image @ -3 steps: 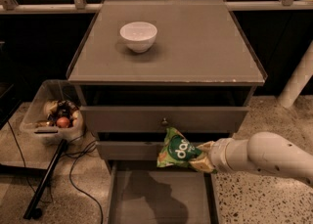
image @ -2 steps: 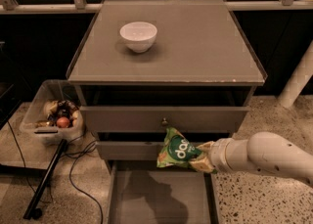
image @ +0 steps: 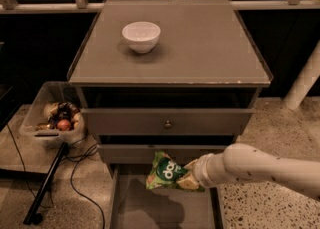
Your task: Place green rice chip bag into bottom drawer
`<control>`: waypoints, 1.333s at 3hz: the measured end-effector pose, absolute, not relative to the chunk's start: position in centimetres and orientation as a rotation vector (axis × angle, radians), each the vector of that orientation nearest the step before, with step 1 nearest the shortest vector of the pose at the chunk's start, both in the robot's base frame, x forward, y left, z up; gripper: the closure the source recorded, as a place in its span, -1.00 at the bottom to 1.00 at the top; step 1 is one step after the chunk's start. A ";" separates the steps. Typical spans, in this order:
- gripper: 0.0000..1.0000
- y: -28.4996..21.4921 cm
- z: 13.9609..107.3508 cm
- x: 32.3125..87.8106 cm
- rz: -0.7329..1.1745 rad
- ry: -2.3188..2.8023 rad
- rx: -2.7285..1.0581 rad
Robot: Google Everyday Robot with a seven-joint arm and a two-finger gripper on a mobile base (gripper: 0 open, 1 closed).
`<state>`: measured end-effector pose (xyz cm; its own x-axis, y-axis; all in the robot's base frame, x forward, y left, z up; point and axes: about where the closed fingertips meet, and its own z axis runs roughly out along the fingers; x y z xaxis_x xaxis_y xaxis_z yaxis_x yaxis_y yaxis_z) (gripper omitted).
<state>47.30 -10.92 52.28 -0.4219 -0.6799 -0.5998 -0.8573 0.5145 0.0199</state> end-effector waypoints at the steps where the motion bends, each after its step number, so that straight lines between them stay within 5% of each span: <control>1: 1.00 -9.7 47.8 46.6 0.487 2.293 -1.258; 4: 1.00 -11.8 37.2 47.0 0.559 2.183 -1.038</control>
Offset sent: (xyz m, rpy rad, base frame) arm -0.0184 0.0192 -0.1467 0.0577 0.0561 -0.0503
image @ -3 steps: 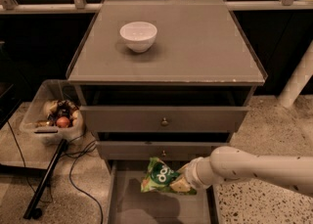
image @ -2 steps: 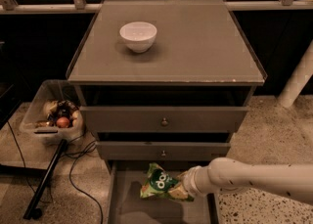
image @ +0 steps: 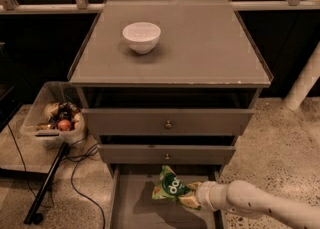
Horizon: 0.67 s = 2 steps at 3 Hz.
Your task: Place green rice chip bag into bottom drawer
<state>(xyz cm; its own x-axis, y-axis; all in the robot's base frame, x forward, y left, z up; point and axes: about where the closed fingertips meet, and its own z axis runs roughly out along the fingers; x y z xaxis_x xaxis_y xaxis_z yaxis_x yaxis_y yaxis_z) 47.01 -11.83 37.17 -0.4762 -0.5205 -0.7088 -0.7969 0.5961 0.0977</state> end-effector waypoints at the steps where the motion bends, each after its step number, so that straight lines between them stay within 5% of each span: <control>1: 1.00 -16.1 31.4 48.5 0.538 2.214 -0.946; 2: 1.00 -16.1 31.4 48.5 0.538 2.214 -0.946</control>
Offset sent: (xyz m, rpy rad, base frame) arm 0.0220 -0.0633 -0.0951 -0.0165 0.0456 -0.0915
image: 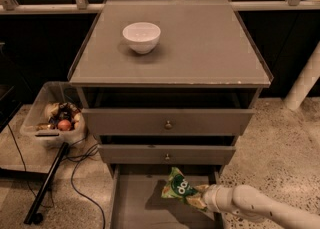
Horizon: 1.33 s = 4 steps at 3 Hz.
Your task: Place green rice chip bag into bottom drawer
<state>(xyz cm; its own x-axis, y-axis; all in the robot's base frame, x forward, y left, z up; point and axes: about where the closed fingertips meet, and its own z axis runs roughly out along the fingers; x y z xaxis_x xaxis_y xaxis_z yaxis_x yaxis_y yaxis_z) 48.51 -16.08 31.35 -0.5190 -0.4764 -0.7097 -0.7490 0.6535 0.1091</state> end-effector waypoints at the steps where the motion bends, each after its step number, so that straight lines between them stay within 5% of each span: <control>1: 1.00 -15.5 30.3 48.6 0.524 2.236 -0.939; 4: 1.00 -15.0 21.8 50.8 0.516 2.308 -0.877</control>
Offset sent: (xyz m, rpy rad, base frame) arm 0.0188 0.0126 -0.0743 -0.0889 0.0992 -0.0794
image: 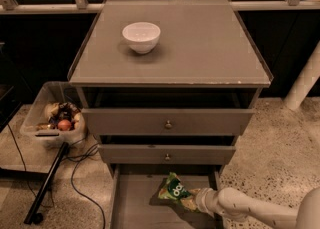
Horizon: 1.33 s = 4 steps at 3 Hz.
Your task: Place green rice chip bag into bottom drawer
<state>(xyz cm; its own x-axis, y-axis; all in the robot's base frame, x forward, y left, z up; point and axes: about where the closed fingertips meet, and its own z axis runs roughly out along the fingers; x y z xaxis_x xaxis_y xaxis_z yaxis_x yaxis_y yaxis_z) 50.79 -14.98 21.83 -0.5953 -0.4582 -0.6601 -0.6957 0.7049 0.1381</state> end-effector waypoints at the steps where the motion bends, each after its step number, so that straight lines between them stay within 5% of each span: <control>1: 1.00 -14.7 20.0 51.1 0.532 2.277 -0.873; 4: 1.00 -13.5 15.7 50.2 0.560 2.256 -0.946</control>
Offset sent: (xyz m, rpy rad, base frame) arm 0.0034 0.0114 -0.0476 0.0512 -0.0537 0.0541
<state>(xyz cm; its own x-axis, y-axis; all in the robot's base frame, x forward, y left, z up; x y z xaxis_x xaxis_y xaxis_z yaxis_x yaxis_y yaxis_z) 50.21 -13.49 15.65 -0.5500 -0.4801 -0.6834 -0.7440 0.6534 0.1398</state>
